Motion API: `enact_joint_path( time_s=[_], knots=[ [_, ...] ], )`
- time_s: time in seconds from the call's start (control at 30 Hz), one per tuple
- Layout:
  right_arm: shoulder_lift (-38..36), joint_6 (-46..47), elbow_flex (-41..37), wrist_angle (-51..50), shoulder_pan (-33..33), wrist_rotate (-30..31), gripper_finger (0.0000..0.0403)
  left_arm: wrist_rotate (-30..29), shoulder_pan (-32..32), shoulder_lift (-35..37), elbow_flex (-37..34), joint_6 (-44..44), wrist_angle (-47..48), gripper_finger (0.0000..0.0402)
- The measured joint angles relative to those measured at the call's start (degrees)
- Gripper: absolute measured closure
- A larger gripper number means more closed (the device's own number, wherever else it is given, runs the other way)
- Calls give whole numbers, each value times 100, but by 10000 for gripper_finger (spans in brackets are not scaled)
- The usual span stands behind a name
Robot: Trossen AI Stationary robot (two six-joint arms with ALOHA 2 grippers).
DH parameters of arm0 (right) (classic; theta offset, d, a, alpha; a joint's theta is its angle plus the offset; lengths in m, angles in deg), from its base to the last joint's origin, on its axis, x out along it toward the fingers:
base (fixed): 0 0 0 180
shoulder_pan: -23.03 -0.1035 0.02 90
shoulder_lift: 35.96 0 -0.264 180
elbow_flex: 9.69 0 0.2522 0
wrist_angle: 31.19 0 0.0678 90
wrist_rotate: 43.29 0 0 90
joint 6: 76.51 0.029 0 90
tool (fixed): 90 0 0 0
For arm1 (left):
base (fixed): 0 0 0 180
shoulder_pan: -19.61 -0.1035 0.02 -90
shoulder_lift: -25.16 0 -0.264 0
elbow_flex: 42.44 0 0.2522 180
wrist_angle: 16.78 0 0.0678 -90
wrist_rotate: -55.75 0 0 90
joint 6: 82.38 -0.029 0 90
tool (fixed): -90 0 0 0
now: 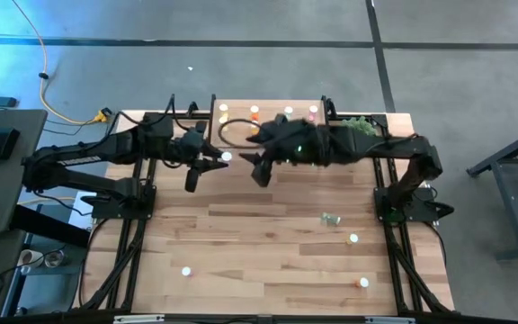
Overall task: Pick and place medicine bottles onto shelf by color
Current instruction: Put the right pink pill bottle on the shelf aligned with the other pink pill bottle
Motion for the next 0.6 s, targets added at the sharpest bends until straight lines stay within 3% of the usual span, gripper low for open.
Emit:
enact_joint_path(
  time_s=[0.33, 0.6],
  knots=[
    [-40, -895, 0, 152, 812, -1972, 190, -425, 2, -635, 1, -13, -651, 307],
    [-40, -979, 0, -291, 1110, -2465, 190, -589, 2, -997, 0, 35, -1150, 307]
  ],
)
